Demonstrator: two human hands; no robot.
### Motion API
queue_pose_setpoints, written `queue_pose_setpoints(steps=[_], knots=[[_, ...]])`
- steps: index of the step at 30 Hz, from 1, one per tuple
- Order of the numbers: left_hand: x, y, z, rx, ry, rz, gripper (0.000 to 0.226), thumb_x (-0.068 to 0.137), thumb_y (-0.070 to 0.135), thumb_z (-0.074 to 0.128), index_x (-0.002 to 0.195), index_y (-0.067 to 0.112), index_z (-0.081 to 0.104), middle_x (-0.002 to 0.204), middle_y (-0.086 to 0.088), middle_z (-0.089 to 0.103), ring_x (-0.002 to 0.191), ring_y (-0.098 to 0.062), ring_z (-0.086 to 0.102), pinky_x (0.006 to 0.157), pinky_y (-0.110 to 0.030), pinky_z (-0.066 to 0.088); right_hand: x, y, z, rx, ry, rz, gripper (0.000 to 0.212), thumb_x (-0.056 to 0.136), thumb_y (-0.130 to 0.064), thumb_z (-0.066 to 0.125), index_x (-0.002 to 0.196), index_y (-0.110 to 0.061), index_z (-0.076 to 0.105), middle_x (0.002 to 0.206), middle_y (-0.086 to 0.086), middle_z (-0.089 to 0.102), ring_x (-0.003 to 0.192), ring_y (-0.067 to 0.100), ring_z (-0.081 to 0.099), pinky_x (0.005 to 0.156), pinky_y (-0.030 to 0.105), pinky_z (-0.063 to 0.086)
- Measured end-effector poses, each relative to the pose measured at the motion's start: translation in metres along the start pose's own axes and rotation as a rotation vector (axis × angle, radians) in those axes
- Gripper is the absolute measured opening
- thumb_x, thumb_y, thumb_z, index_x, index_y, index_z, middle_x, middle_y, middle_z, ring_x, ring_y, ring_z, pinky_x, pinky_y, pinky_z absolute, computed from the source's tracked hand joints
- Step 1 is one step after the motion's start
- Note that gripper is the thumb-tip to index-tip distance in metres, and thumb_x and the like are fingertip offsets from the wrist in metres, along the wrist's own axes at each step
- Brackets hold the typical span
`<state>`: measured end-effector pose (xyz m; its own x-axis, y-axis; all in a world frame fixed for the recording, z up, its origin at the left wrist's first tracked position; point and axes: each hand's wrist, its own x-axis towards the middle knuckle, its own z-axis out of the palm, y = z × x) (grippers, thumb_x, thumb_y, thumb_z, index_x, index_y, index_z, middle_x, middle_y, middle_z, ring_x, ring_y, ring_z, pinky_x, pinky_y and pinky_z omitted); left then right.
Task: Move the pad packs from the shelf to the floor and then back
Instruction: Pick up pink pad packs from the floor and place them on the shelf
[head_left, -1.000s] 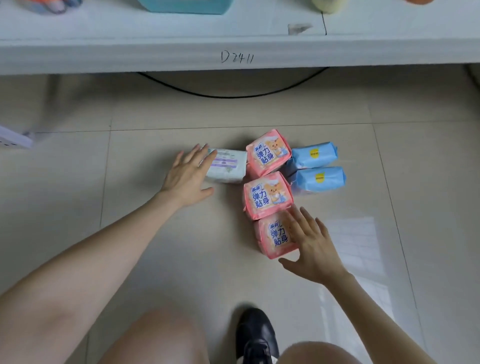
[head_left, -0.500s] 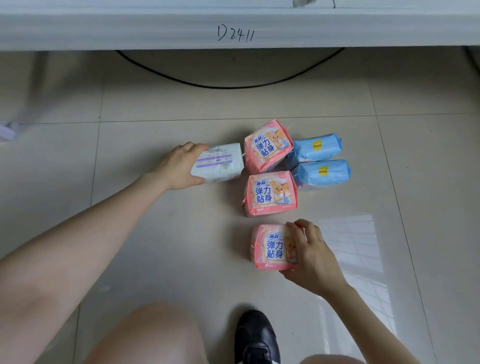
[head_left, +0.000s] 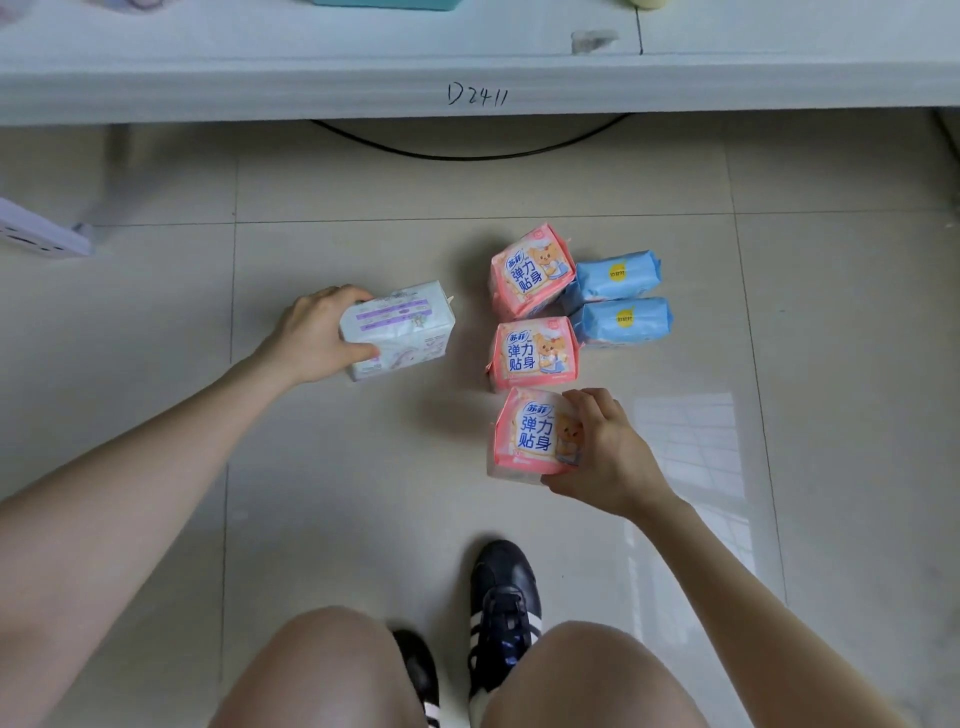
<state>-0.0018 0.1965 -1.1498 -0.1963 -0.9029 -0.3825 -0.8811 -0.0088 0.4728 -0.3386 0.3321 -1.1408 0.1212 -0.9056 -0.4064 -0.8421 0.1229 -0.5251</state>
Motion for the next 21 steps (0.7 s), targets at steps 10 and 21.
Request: queue_pose_setpoints(steps=[10, 21], knots=[[-0.098, 0.084, -0.152, -0.079, 0.008, -0.062, 0.057, 0.067, 0.028, 0.084, 0.119, 0.024, 0.062, 0.115, 0.004, 0.068, 0.105, -0.022, 0.061, 0.088, -0.032, 0.046, -0.052, -0.101, -0.143, 0.016, -0.065, -0.007, 0.088, 0.054, -0.038, 0.088, 0.13, -0.019, 0.046, 0.12, -0.003, 0.049, 0.106, 0.019, 0.053, 0.08, 0.04, 0.054], [-0.206, 0.214, -0.361, -0.162, 0.04, -0.014, 0.061, 0.059, 0.034, 0.089, 0.114, 0.03, 0.065, 0.102, 0.021, 0.065, 0.094, -0.003, 0.06, 0.077, -0.02, 0.041, -0.123, -0.242, -0.358, 0.005, -0.087, -0.05, 0.088, 0.051, -0.035, 0.089, 0.128, -0.017, 0.052, 0.111, -0.002, 0.047, 0.102, 0.019, 0.053, 0.086, 0.039, 0.051]])
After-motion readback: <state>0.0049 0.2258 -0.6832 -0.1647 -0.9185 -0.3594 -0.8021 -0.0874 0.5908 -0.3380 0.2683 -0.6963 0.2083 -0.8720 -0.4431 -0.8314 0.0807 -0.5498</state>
